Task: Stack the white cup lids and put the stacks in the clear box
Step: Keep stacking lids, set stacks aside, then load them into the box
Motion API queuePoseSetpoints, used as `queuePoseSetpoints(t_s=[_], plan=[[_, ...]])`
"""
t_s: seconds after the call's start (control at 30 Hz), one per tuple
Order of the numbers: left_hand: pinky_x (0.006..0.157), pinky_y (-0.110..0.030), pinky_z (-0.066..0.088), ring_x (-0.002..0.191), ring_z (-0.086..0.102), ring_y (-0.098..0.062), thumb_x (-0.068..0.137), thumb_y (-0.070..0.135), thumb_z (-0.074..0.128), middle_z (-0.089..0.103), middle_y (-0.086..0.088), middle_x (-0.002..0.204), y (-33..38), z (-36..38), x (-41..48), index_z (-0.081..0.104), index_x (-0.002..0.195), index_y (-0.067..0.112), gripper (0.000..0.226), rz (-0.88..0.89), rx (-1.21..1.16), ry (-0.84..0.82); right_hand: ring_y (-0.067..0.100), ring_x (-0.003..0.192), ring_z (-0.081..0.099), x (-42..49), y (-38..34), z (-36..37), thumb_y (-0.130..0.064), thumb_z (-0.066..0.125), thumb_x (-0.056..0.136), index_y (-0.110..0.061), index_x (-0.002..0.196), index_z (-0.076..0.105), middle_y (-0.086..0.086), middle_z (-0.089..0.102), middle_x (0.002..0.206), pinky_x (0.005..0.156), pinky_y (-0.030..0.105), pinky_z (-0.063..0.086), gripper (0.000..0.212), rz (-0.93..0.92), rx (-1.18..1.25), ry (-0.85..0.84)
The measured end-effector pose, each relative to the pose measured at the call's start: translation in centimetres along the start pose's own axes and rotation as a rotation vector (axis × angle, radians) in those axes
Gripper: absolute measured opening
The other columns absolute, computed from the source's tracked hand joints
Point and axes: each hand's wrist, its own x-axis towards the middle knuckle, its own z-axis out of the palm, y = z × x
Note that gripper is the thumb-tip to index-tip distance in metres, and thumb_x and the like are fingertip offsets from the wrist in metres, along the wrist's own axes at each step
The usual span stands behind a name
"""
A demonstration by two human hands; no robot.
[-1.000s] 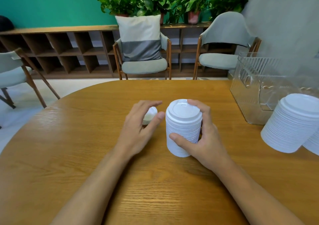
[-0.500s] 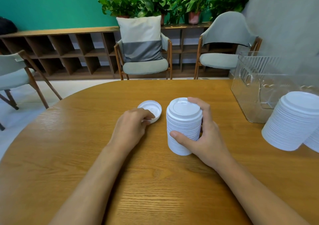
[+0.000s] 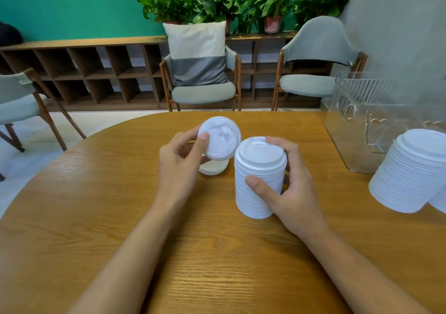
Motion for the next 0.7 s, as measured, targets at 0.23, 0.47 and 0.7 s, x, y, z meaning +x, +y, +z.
queuePoseSetpoints(t_s=[0.23,0.47,0.7], plan=[[0.078,-0.030,0.060,0.117,0.071,-0.028,0.103,0.027,0.062,0.076,-0.007,0.124,1.1,0.8,-0.7,0.071,0.132,0.013,0.033,-0.207,-0.309,-0.100,0.009,0.130,0.056,0.1,-0.2,0.3,-0.059,0.075,0.081,-0.047,0.140,0.041,-0.026,0.054,0.137,0.100,0.027,0.051,0.069,-0.017,-0.001,0.036],[0.060,-0.044,0.049,0.067,0.046,-0.032,0.102,0.034,0.067,0.050,-0.027,0.079,1.6,2.7,-2.6,0.074,0.125,0.027,0.025,0.087,-0.026,-0.129,0.016,0.135,0.055,0.2,-0.2,0.7,-0.054,0.076,0.084,-0.055,0.152,0.029,-0.018,0.052,0.147,0.105,0.047,0.052,0.082,-0.058,-0.007,0.012],[0.086,-0.026,0.051,0.103,0.063,-0.011,0.095,0.050,0.058,0.065,-0.009,0.111,1.5,2.5,-2.8,0.076,0.121,0.027,0.039,0.168,0.143,-0.158,0.018,0.134,0.054,0.1,-0.2,0.7,-0.051,0.075,0.085,-0.044,0.148,0.040,-0.017,0.053,0.145,0.103,0.043,0.052,0.072,-0.070,-0.005,-0.005]])
